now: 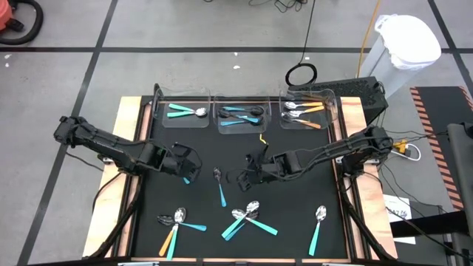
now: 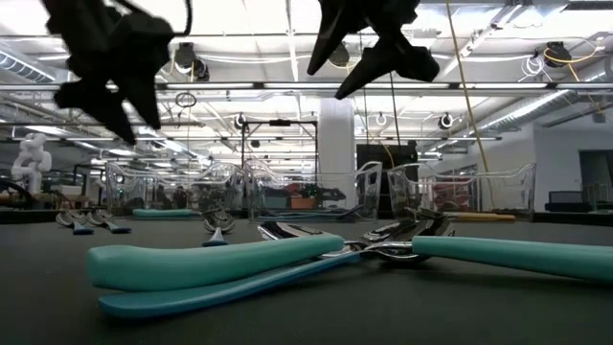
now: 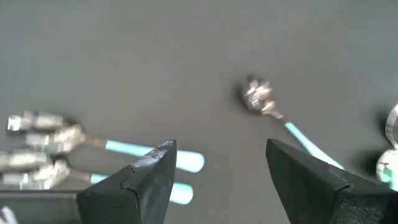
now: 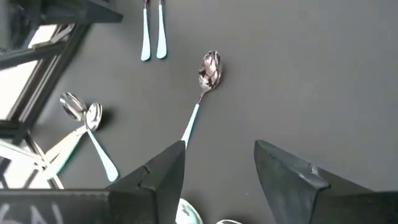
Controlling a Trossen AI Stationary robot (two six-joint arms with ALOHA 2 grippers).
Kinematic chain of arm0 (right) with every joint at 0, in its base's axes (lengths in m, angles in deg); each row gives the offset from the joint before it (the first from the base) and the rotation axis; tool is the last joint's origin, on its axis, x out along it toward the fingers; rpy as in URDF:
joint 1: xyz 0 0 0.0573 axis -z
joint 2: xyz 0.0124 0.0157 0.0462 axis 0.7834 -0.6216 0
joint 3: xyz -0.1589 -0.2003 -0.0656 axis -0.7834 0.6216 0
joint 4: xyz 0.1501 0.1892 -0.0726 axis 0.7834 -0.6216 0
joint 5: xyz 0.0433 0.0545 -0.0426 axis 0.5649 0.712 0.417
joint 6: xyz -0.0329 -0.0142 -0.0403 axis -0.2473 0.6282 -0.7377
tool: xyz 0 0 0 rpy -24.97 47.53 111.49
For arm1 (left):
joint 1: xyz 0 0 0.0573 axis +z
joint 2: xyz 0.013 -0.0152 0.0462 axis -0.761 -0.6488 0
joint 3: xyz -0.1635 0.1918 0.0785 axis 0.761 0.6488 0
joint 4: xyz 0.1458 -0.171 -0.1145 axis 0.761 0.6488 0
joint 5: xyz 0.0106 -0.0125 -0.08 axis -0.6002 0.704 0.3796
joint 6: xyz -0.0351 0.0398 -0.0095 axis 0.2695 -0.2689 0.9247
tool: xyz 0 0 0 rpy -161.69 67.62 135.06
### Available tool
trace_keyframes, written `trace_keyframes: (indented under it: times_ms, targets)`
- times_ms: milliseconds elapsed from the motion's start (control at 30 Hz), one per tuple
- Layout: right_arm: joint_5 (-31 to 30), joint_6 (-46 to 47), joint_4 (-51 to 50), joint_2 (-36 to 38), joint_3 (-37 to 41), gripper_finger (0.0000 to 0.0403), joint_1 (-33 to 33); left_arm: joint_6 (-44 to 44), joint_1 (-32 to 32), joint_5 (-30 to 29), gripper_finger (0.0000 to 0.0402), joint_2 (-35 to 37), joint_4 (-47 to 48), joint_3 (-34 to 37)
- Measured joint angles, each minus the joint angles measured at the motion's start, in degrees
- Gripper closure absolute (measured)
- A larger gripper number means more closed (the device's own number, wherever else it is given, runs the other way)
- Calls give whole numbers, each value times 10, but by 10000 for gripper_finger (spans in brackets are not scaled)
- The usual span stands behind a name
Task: Sort silverware by color (type)
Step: Put the light blue spoon into the left transparent bin
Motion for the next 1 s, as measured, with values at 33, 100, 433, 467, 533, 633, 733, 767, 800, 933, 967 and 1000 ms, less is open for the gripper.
trace_keyframes:
  times_ms: [33, 100, 433, 467, 533, 633, 733, 767, 800, 933, 967, 1000]
  targets:
    - [0, 7, 0, 0, 0, 216, -1, 26, -4, -3, 152, 0, 0, 9]
    - [0, 9, 0, 0, 0, 216, -4, 68, -8, -11, 152, 0, 2, 23]
    - [18, 48, -69, 26, 0, 216, -8, 169, -41, 60, 152, 9, -14, 26]
    - [20, 46, -70, 35, 0, 216, -9, 161, -55, 65, 152, 14, -26, 16]
    - [18, 37, -78, 59, 0, 216, -13, 157, -83, 66, 152, 24, -31, -1]
    - [16, 22, -106, 100, 0, 216, -16, 171, -105, 63, 152, 45, -20, -28]
    - [0, 7, -128, 149, 0, 216, -15, 136, -104, -4, 152, 85, -24, -93]
    - [-6, 0, -135, 164, 0, 216, -15, 108, -99, -37, 152, 95, -22, -115]
    - [-14, -8, -140, 176, 0, 216, -15, 82, -91, -68, 152, 102, -10, -139]
    - [-40, -25, -157, 208, 0, 216, -3, 17, -55, -137, 152, 112, 60, -216]
    - [-42, -25, -159, 211, 0, 216, 1, 7, -49, -141, 152, 112, 72, -226]
    - [-44, -26, -162, 212, 0, 216, 3, 3, -45, -141, 152, 112, 82, -229]
